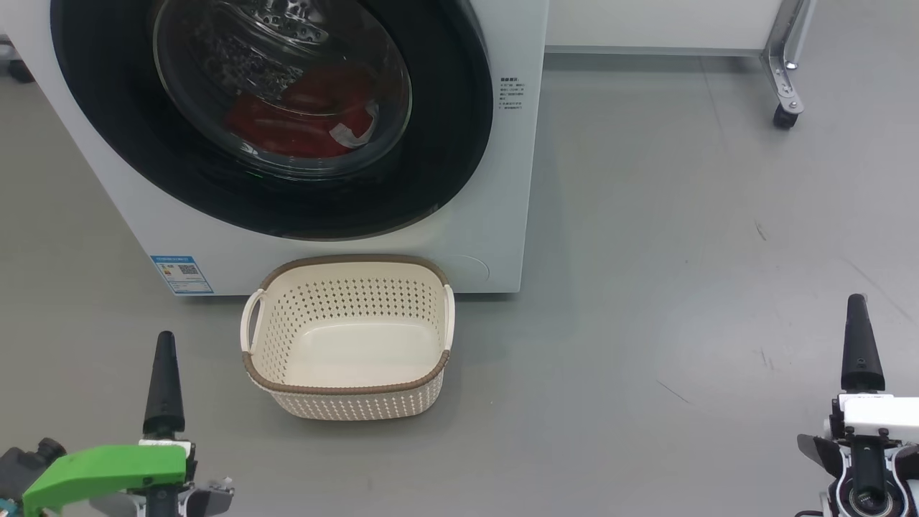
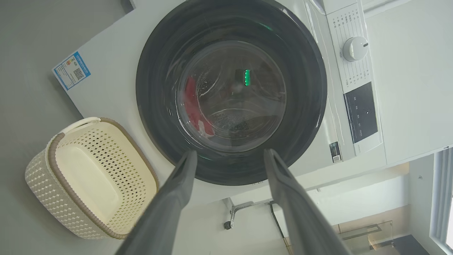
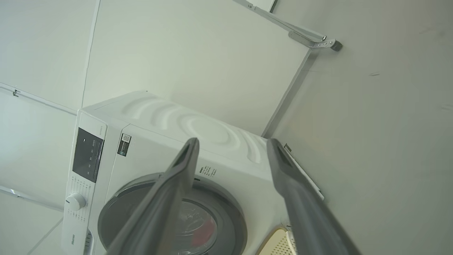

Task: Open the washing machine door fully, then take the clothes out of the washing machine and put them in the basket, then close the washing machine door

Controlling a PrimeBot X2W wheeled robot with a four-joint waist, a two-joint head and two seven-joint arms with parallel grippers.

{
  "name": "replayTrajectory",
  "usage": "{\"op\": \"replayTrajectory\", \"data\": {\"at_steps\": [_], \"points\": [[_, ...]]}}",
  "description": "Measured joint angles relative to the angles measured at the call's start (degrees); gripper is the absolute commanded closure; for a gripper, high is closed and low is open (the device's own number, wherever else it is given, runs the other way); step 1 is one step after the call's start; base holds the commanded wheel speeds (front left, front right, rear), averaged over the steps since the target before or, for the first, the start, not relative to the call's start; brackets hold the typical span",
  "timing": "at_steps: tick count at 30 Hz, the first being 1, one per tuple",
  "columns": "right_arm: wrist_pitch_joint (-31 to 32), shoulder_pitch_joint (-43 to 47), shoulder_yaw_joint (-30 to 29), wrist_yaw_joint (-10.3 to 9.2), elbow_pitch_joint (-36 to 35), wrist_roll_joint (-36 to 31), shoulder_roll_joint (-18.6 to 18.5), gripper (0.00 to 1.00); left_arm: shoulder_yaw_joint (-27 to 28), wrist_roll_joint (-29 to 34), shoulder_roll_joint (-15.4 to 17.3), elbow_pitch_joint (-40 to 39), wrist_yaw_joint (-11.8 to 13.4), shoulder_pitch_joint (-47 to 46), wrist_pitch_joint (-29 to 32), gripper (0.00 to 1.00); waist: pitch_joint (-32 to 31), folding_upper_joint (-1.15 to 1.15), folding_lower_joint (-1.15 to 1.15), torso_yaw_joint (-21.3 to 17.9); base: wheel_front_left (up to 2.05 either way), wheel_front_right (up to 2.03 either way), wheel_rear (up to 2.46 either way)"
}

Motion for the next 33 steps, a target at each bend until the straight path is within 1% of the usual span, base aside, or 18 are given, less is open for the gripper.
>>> {"op": "replayTrajectory", "data": {"at_steps": [4,7,12,14,19,20,22,25,26,29,31,33], "points": [[-0.8,0.0,0.1,0.0,-0.7,-3.2,0.0,0.0,-0.1,5.9,0.0,-0.9,0.0,0.0,-0.8,0.0,-0.1,0.0,0.0,0.2,0.0,0.0,0.0],[-1.3,0.0,0.3,0.0,-1.4,-5.4,0.0,0.0,-0.1,8.7,0.1,-1.4,0.0,0.0,-1.2,0.0,-0.1,0.0,0.0,0.3,0.0,0.0,0.0],[-2.2,0.0,1.2,0.0,-2.1,-10.2,-0.1,0.0,-1.0,9.4,0.1,-2.1,0.0,0.0,-2.4,0.0,-0.2,0.0,0.0,0.5,0.0,0.0,0.0],[-2.7,0.1,1.7,-0.02,-2.1,-11.2,-0.1,0.0,-1.5,10.2,0.2,-2.2,0.0,0.0,-2.7,0.0,-0.3,0.0,0.0,0.5,0.0,0.0,0.0],[-3.9,0.5,2.3,-0.13,-2.5,-15.3,-0.1,0.0,-3.0,17.9,0.2,-2.6,0.0,0.0,-3.8,0.0,-0.4,0.0,0.0,0.7,0.0,0.0,0.0],[-3.9,0.6,2.4,-0.49,-2.6,-16.1,-0.1,0.0,-3.3,19.5,0.2,-2.7,0.0,0.0,-4.0,0.0,-0.4,0.0,0.0,0.7,0.0,0.0,0.0],[-4.6,0.7,2.6,-0.57,-3.1,-18.3,-0.2,0.0,-3.8,23.1,0.3,-2.8,0.0,0.0,-4.6,0.0,-0.5,0.0,0.0,0.8,0.0,0.0,0.0],[-5.2,0.7,2.9,-0.62,-3.5,-21.1,-0.2,0.0,-4.5,24.8,0.4,-2.8,0.0,0.0,-5.0,0.0,-0.6,0.0,0.0,0.9,0.0,0.0,0.0],[-5.2,0.7,3.0,-0.64,-3.6,-22.1,-0.2,0.0,-4.7,26.1,0.4,-2.8,0.0,0.0,-5.3,0.0,-0.6,0.0,0.0,0.9,0.0,0.0,0.0],[-6.0,0.9,3.3,-1.56,-3.8,-25.5,-0.4,0.0,-5.0,30.1,0.5,-2.8,0.0,0.0,-5.9,0.0,-0.6,0.0,0.0,0.9,0.0,0.0,0.0],[-6.5,1.0,3.7,-1.65,-3.9,-27.9,-0.5,0.0,-5.3,32.4,0.6,-2.8,0.1,0.0,-6.3,0.0,-0.6,0.0,0.0,1.0,0.0,0.0,0.0],[-6.9,1.2,4.1,-2.09,-3.9,-29.9,-0.5,0.0,-5.9,35.4,0.6,-2.8,0.5,0.0,-6.7,0.0,-0.5,0.0,0.0,1.0,0.0,0.0,0.0]]}}
